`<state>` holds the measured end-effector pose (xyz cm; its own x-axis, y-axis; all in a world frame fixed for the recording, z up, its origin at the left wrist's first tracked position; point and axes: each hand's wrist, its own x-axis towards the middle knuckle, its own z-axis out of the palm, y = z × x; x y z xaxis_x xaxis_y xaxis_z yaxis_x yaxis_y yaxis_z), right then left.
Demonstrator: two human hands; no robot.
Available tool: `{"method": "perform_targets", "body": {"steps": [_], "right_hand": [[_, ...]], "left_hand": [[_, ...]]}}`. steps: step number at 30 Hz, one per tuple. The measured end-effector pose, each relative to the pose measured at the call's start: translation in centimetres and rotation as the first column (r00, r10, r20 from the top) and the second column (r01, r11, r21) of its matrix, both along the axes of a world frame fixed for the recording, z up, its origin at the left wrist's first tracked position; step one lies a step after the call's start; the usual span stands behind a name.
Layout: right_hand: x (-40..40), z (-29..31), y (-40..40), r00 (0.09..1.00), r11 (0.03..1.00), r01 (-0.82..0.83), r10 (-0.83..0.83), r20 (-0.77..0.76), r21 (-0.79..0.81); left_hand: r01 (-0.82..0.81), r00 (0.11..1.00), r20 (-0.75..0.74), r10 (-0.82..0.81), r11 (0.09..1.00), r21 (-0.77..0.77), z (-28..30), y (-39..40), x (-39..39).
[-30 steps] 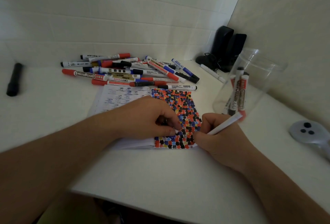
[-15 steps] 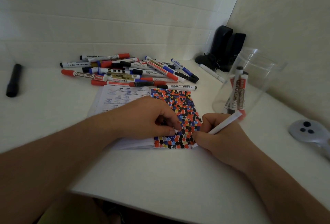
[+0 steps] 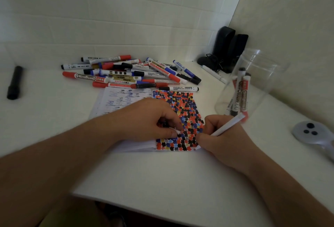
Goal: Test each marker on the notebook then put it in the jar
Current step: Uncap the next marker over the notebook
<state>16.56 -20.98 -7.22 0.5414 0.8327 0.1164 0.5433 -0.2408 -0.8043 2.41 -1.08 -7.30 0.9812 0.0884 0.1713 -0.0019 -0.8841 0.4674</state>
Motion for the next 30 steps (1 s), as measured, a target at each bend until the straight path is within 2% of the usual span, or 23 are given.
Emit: {"method": "perform_targets", "body": {"steps": [3, 6, 8, 11, 14, 16, 18, 21, 25, 30], "right_hand": [[0.3, 0.0, 0.1, 0.998, 1.0, 0.022, -0.021, -0.052, 0.021], [0.9, 0.9, 0.2, 0.973, 0.994, 0.012, 0.014, -0.231, 0.107], [1.3, 2.3, 0.5, 0.947, 0.985, -0.026, 0.078, -0.312, 0.168], [1.5, 4.9, 1.6, 0.925, 0.957, -0.089, 0.182, -0.334, 0.276], [1.3, 6.1, 3.9, 0.929, 0.937, -0.111, 0.215, -0.3, 0.33], [0.9, 5.1, 5.7, 0.91, 0.926, -0.025, 0.177, -0.376, 0.376], [0.4, 3.3, 6.8, 0.845, 0.901, 0.109, 0.139, -0.517, 0.419], [0.0, 1.3, 6.8, 0.784, 0.883, 0.173, 0.144, -0.604, 0.436], [0.4, 1.0, 6.3, 0.772, 0.898, 0.193, 0.11, -0.626, 0.395], [0.9, 1.3, 6.4, 0.772, 0.902, 0.184, 0.113, -0.625, 0.39]], "left_hand": [[-0.006, 0.999, -0.034, 0.007, 1.0, 0.03, 0.1, 0.1, 0.1], [-0.021, 0.999, -0.041, 0.022, 1.0, 0.019, 0.2, -0.1, 0.1], [-0.056, 0.998, 0.005, 0.057, 0.998, -0.008, 0.3, -0.2, 0.1], [-0.167, 0.971, 0.128, 0.202, 0.957, -0.239, 0.2, 0.3, 0.1], [-0.224, 0.91, 0.198, 0.364, 0.835, -0.502, 0.2, 1.0, 0.1], [-0.259, 0.873, 0.212, 0.439, 0.786, -0.561, 0.1, 1.3, 0.2], [-0.283, 0.847, 0.207, 0.489, 0.746, -0.603, 0.0, 1.5, 0.4], [-0.326, 0.834, 0.184, 0.521, 0.733, -0.597, -0.1, 1.7, 0.5], [-0.344, 0.848, 0.185, 0.497, 0.781, -0.521, 0.0, 1.5, 0.6], [-0.334, 0.864, 0.171, 0.474, 0.793, -0.51, 0.1, 1.3, 0.6]]}}
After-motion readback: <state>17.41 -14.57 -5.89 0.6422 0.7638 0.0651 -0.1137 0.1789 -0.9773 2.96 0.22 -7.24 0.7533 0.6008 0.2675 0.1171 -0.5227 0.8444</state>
